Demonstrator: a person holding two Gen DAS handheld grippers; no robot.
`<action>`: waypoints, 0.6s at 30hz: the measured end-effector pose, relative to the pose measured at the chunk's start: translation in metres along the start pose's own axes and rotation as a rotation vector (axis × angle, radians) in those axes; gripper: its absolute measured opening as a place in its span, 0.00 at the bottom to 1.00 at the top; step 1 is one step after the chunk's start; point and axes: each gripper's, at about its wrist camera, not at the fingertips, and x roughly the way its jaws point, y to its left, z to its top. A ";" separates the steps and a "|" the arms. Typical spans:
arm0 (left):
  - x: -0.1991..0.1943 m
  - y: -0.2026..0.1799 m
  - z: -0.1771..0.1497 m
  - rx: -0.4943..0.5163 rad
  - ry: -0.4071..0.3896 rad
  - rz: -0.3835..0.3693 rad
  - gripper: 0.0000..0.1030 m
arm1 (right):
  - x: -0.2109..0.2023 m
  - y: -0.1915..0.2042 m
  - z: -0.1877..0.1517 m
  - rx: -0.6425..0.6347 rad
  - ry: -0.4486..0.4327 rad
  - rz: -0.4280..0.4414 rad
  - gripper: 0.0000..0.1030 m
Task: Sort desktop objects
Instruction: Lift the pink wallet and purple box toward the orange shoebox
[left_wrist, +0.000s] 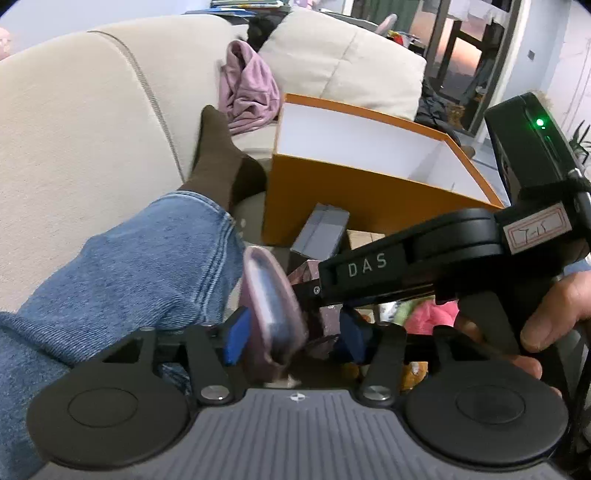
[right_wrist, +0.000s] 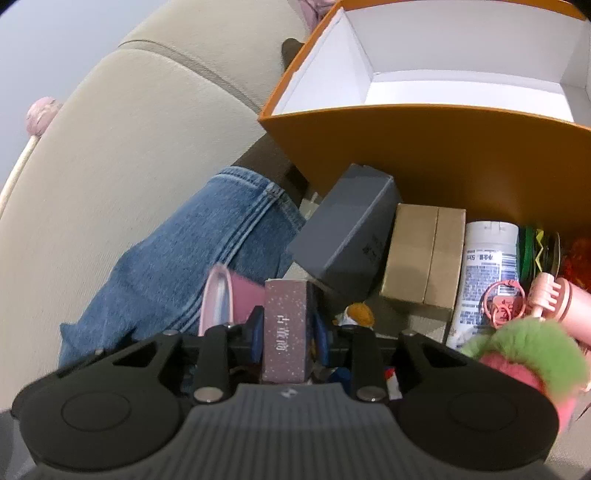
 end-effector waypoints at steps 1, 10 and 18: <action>0.002 -0.001 0.000 0.011 0.005 0.007 0.61 | 0.001 0.000 0.002 0.003 0.001 0.005 0.28; 0.007 0.003 0.005 0.026 0.029 0.033 0.45 | -0.008 -0.013 -0.001 -0.027 -0.004 0.009 0.29; 0.014 0.007 0.009 -0.001 0.041 0.077 0.24 | -0.011 -0.006 -0.003 -0.066 -0.043 0.040 0.24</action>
